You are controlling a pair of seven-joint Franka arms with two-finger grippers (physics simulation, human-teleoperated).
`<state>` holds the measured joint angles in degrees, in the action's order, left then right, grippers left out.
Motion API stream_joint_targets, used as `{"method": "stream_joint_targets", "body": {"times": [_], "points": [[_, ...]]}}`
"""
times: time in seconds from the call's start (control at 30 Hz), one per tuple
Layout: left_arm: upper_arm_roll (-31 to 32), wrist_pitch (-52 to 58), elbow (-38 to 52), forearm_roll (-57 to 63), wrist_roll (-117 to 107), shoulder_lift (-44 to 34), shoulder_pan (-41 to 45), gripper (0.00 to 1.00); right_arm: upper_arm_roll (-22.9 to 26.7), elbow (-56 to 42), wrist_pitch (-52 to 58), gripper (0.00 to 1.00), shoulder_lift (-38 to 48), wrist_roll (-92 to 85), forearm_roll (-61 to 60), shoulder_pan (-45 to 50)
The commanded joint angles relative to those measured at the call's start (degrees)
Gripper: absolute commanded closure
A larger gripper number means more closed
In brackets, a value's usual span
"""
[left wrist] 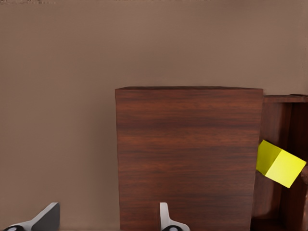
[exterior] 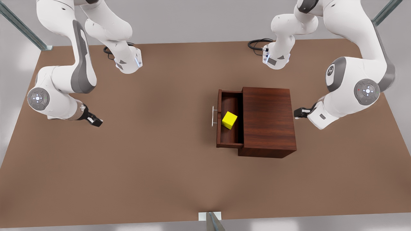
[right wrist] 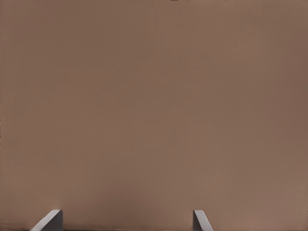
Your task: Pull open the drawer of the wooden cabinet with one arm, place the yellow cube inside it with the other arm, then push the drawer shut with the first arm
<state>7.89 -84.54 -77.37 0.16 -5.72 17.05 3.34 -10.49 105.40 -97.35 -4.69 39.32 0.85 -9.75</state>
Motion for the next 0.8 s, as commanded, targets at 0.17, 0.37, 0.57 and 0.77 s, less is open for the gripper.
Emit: {"method": "stream_joint_targets", "body": {"times": [0.17, 0.37, 0.57, 0.77], "points": [[1.2, -5.8, 3.4, -0.6, -98.4, 3.1, 24.3, 1.0, -0.1, -0.1, -1.3, 0.0, -0.1, -33.6, 0.0, -1.3], [1.1, -24.1, 3.4, 0.0, -136.8, 11.9, 37.3, 1.0, -0.1, -0.1, -1.3, 0.0, -0.2, -33.6, 0.3, -1.3], [0.8, -33.7, 2.4, 1.9, -144.9, 19.7, 40.3, 1.0, -0.1, -0.1, -1.3, 0.0, -0.5, -33.7, 0.4, -1.3], [-0.1, -35.6, 2.3, 4.9, -145.9, 22.4, 40.3, 1.0, -0.1, -0.2, -1.3, 0.0, -0.6, -33.7, 0.5, -1.3]]}}
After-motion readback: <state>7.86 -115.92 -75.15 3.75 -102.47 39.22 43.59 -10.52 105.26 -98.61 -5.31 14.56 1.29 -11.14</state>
